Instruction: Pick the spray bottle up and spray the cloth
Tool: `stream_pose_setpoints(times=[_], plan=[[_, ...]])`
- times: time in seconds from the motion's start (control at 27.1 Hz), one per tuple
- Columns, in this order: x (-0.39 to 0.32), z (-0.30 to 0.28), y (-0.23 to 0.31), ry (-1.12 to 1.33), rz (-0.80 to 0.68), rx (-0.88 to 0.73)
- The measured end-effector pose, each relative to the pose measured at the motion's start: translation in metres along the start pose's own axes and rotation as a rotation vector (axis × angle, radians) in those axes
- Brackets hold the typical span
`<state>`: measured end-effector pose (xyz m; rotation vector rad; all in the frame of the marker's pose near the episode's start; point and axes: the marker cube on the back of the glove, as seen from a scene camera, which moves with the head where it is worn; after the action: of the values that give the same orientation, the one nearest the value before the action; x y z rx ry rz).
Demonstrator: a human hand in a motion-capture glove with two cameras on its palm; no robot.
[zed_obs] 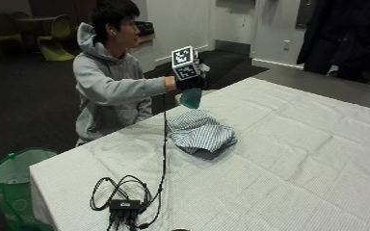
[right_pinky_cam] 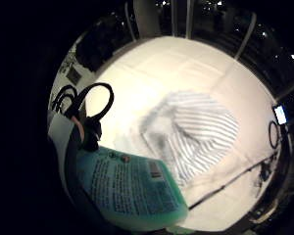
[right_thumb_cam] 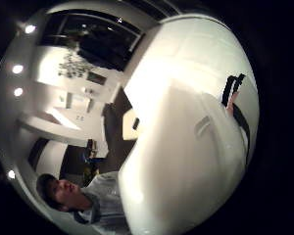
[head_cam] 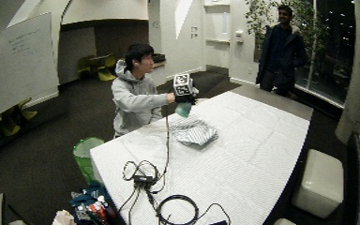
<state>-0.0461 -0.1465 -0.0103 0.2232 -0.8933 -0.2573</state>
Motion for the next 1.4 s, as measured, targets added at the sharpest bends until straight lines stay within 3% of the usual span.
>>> stream_pose_setpoints(times=[0.26, 0.48, 0.96, 1.4], plan=[[-0.018, 0.032, -0.035, -0.352, -0.048, 0.338], [-0.007, 0.077, -0.055, -0.455, -0.028, 0.477], [0.028, 0.154, -0.09, -0.467, 0.063, 0.48], [0.041, 0.176, -0.096, -0.461, 0.084, 0.418]])
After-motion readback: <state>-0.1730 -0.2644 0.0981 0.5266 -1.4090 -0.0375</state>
